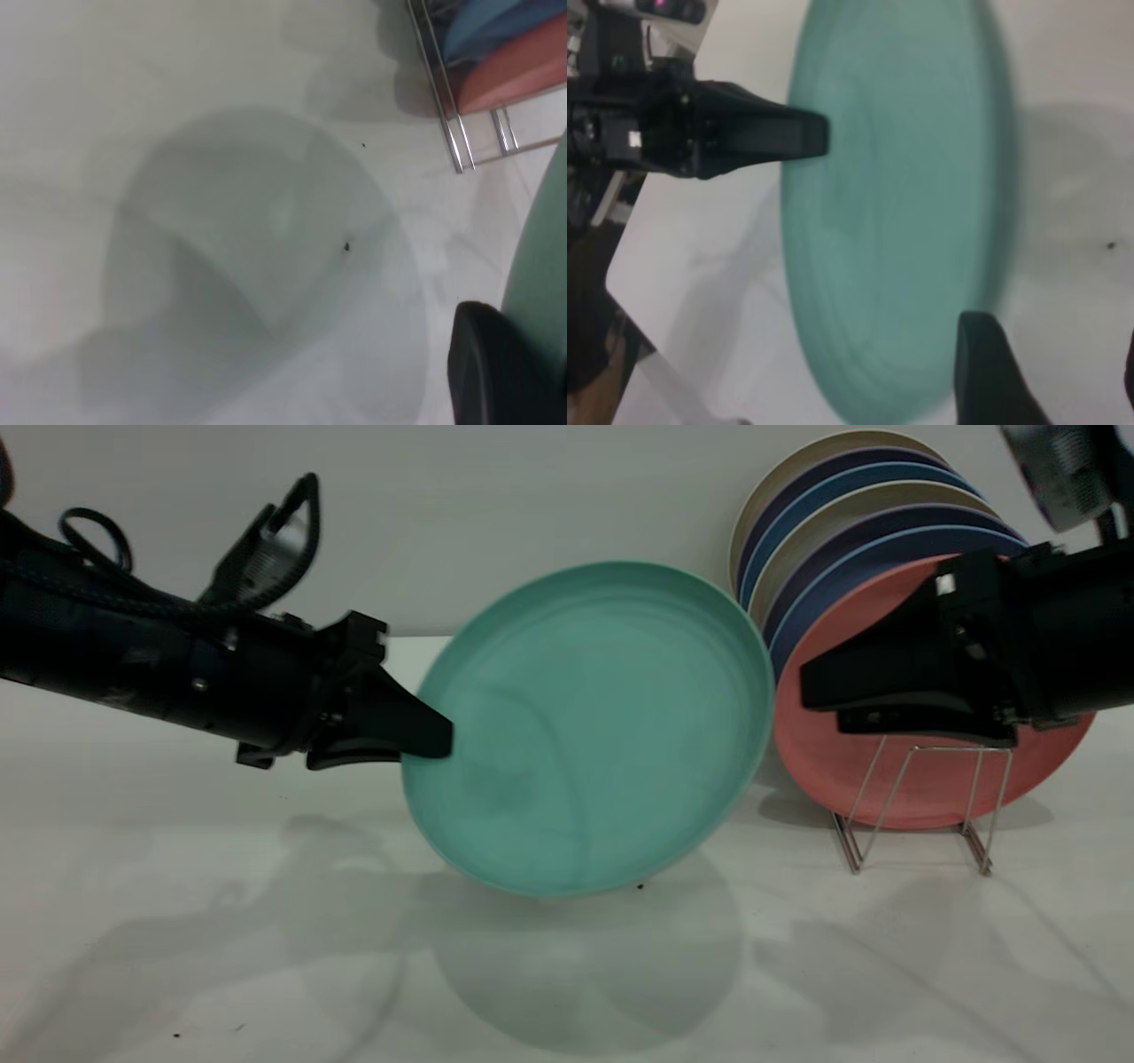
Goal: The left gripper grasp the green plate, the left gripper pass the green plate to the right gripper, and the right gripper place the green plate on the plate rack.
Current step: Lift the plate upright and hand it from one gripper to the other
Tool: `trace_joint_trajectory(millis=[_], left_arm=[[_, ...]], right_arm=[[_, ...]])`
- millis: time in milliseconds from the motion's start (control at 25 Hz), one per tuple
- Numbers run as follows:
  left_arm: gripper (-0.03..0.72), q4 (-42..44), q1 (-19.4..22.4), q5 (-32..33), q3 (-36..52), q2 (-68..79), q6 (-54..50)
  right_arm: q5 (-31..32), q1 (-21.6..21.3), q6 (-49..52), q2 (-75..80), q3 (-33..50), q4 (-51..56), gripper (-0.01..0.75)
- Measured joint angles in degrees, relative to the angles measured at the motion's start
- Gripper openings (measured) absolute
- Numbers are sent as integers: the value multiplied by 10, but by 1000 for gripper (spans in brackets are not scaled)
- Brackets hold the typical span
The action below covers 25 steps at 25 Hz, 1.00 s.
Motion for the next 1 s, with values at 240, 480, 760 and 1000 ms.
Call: trace_joint_trajectory(millis=[240,480,760,1000], left_arm=[[20,-10,-18,-1,0,0,0],[20,-16,-24,16,0,0,0],[20,-17,-56,18,0,0,-1],[20,-17,-60,22,0,0,2]], right_arm=[[-9,19,0,0,-8,0,391],[-15,19,0,0,-8,0,391],[-19,19,0,0,-8,0,391],[-22,19,13,0,-9,0,389]])
